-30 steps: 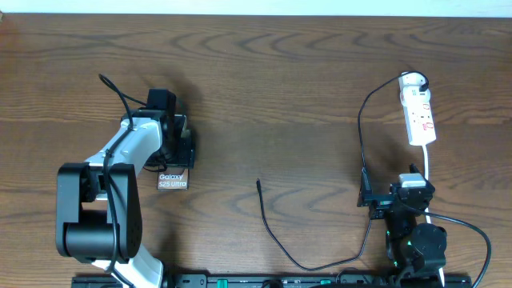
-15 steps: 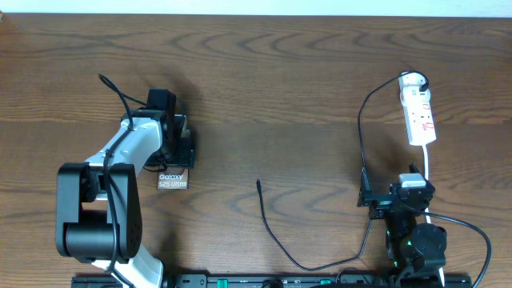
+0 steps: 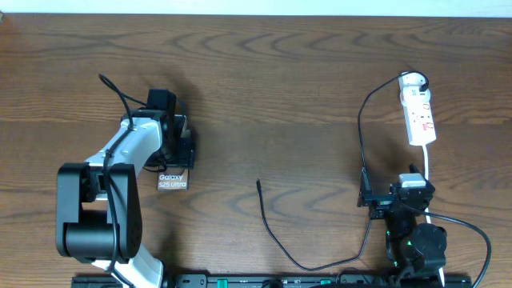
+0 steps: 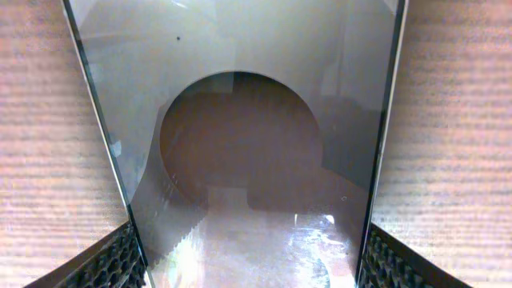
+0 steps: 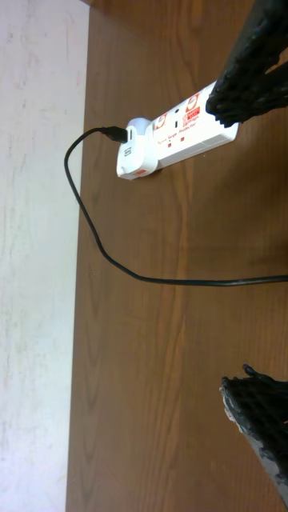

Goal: Plug charger to phone and switch on socket

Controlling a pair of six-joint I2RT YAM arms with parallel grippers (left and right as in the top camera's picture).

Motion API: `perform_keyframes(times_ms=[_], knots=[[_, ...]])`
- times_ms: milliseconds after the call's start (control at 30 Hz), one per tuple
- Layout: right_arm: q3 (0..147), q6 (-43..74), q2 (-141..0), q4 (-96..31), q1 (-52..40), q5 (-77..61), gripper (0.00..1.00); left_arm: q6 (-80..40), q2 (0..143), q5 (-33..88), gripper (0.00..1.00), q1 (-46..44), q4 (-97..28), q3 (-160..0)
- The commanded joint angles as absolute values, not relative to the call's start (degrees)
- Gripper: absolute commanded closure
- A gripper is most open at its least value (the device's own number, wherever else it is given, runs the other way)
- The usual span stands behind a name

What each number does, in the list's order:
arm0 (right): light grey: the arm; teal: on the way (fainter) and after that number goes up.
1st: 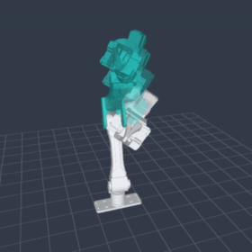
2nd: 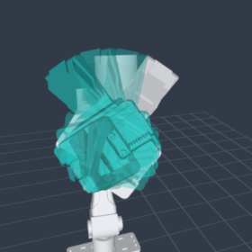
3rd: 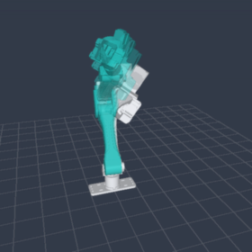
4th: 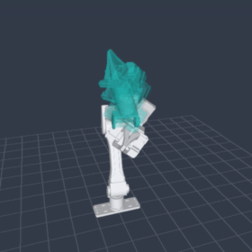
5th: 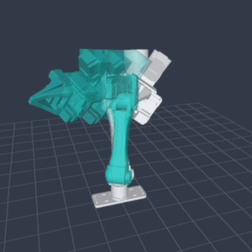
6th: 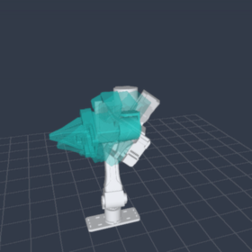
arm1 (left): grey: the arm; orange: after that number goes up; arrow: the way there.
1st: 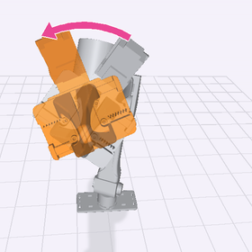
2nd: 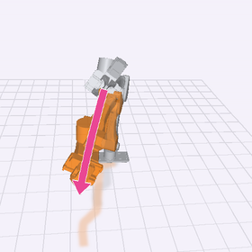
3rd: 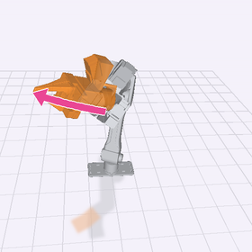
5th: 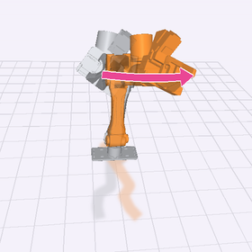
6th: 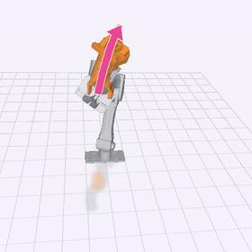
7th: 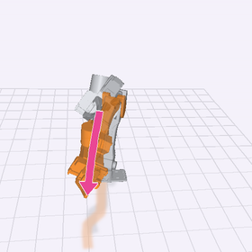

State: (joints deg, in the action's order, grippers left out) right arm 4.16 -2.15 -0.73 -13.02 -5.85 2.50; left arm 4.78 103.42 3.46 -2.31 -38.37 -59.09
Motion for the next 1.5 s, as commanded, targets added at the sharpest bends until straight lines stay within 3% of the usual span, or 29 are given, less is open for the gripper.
perform_keyframes(times_ms=[0,400,667,1100,1467], knots=[[4.03,-2.85,-0.64,-13.15,-5.67,2.42,0.01,5.32,102.26,3.4,0.93,-2.28,-40.29,-60.53],[4.03,-2.85,-0.64,-13.15,-5.67,2.39,0.01,5.28,91.15,4.1,0.92,-2.28,-41.06,-62.61],[4.03,-2.85,-0.64,-13.15,-5.67,2.42,0.01,3.81,81.67,11.6,0.93,-2.28,-41.04,-62.61],[4.01,-2.85,-0.64,-13.13,-5.67,2.42,0.01,-15.0,77.45,27.03,0.92,-2.28,-38.0,-62.61],[4.03,-2.85,-0.64,-13.15,-5.67,2.42,0.01,-44.07,77.45,48.29,0.92,-2.28,-23.09,-62.61]])
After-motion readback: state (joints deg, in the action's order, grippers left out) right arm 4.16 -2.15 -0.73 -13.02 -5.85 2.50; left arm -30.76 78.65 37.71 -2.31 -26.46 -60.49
